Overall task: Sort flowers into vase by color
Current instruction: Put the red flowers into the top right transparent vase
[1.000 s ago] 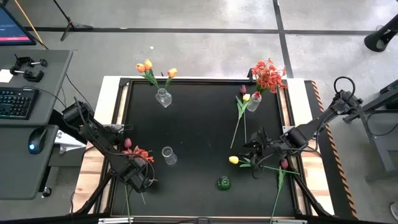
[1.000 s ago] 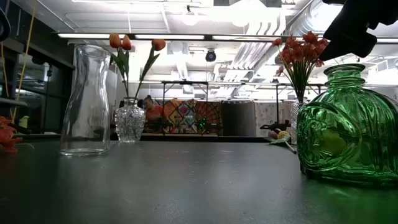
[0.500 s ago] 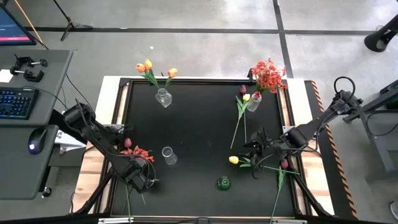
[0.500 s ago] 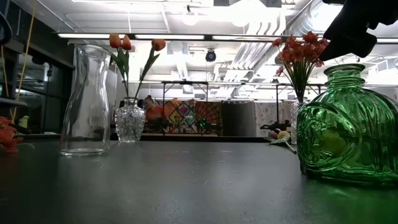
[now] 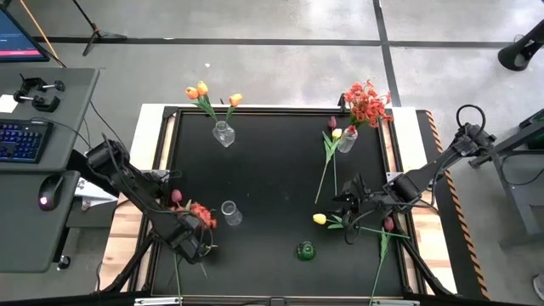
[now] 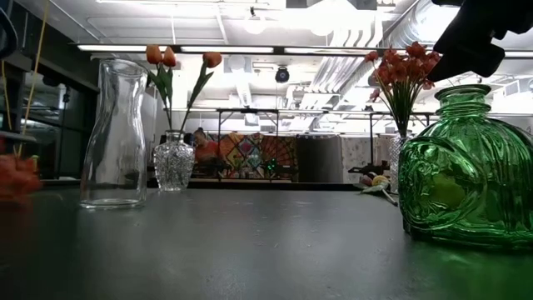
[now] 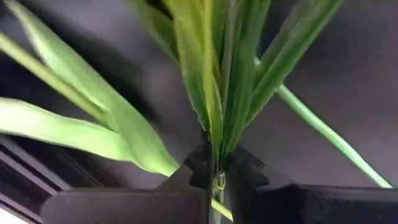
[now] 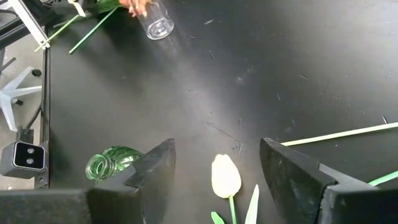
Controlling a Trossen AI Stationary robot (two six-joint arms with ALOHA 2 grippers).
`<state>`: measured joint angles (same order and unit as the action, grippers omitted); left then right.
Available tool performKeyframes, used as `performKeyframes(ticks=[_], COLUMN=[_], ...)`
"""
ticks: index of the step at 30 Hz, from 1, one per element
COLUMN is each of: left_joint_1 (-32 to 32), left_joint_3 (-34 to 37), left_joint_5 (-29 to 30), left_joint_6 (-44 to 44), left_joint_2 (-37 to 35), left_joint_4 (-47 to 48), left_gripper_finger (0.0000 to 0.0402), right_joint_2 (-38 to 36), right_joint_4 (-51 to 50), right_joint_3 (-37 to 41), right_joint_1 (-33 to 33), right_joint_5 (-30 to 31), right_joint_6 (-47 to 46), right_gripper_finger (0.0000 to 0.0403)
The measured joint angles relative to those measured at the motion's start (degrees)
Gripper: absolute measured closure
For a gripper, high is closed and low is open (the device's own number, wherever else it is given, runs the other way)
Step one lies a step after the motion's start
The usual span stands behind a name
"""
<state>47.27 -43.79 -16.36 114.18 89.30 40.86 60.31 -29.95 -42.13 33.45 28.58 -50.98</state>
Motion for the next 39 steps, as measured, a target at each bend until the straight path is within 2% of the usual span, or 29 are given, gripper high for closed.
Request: performKeyframes(ticks=[3,7,19,24,27,29,30,32,35,39], left_joint_1=[0.00,-0.12,-1.22,-1.22,-1.45,-2.50,-3.59,-6.79,-13.49,-24.09], left_joint_3=[-0.22,-0.85,-1.69,-1.69,-1.69,-1.72,-1.77,-1.79,-1.79,-1.79], left_joint_5=[2.17,8.86,38.14,53.65,65.92,72.36,73.73,73.56,69.80,60.10], left_joint_6=[1.33,4.51,8.30,3.73,-5.83,-17.56,-25.25,-40.82,-59.92,-73.97], left_joint_2=[-3.44,-10.36,-30.08,-36.95,-40.61,-42.11,-42.45,-42.02,-39.01,-32.60], left_joint_4=[2.35,7.13,10.38,7.76,-0.78,-10.95,-16.94,-28.59,-43.94,-57.15], left_gripper_finger=[0.0390,0.0397,0.0401,0.0401,0.0401,0.0401,0.0401,0.0401,0.0402,0.0401], right_joint_2=[0.00,0.00,0.00,-0.25,-1.87,-3.39,-4.26,-5.99,-8.02,-9.59], right_joint_4=[-0.06,-0.32,-1.09,0.10,3.50,5.93,7.35,9.96,14.39,19.00], right_joint_3=[0.00,0.00,0.00,0.00,-0.21,-1.15,-1.84,-3.73,-6.98,-12.27], right_joint_1=[0.00,0.00,0.01,0.00,0.00,0.00,0.00,0.00,-0.06,-0.09], right_joint_5=[0.01,0.00,-1.16,-2.00,-4.08,-4.77,-4.71,-3.03,3.48,13.65], right_joint_6=[0.00,0.00,0.00,-0.01,0.02,0.57,1.06,2.61,7.38,15.89], right_gripper_finger=[0.0181,0.0181,0.0181,0.0181,0.0181,0.0181,0.0181,0.0181,0.0181,0.0181])
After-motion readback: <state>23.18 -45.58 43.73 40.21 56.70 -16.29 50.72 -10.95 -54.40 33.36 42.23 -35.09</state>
